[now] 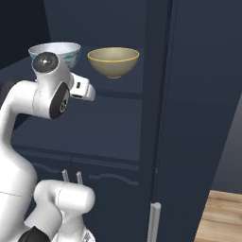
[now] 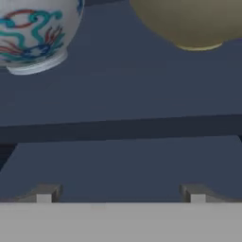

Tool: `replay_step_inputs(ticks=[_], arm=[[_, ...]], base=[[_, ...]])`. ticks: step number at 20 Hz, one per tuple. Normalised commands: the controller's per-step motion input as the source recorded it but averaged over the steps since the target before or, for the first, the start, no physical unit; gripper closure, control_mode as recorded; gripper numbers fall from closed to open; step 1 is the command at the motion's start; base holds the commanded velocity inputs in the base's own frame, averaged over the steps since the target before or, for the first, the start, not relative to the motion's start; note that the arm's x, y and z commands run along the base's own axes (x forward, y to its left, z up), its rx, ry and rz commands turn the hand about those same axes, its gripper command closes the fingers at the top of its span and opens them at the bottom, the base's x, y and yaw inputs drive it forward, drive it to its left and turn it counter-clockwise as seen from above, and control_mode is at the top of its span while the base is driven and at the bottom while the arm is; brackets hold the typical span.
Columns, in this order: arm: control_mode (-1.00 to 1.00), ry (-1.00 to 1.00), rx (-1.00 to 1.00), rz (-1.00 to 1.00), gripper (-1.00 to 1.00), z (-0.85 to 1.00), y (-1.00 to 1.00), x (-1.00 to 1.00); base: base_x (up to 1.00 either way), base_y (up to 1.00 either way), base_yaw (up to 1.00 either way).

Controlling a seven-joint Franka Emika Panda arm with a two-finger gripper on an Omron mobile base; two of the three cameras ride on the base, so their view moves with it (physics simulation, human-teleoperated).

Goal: Pick up the bowls from the cabinet and place each bowl in front of a stool on the dining counter.

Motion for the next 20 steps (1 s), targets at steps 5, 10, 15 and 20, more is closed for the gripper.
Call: replay_step_inputs(ticks=[5,10,15,20], arm=[[-1.00,-0.19,0.19,-0.05,-1.00,0.62,0.18,-0.03],[-1.00,-0.13,0.19,-0.09,-1.00,0.50,0.30,-0.01],[-1.00,-0.09,0.23,-0.12,-1.00,0.48,0.23,0.00],[-1.00,-0.02,0.23,-0.13,-1.00,0.44,0.05,0.05]], base=[[0.00,0.00,0.00],[0.00,0.00,0.00],[0.00,0.00,0.00],[0.00,0.00,0.00]])
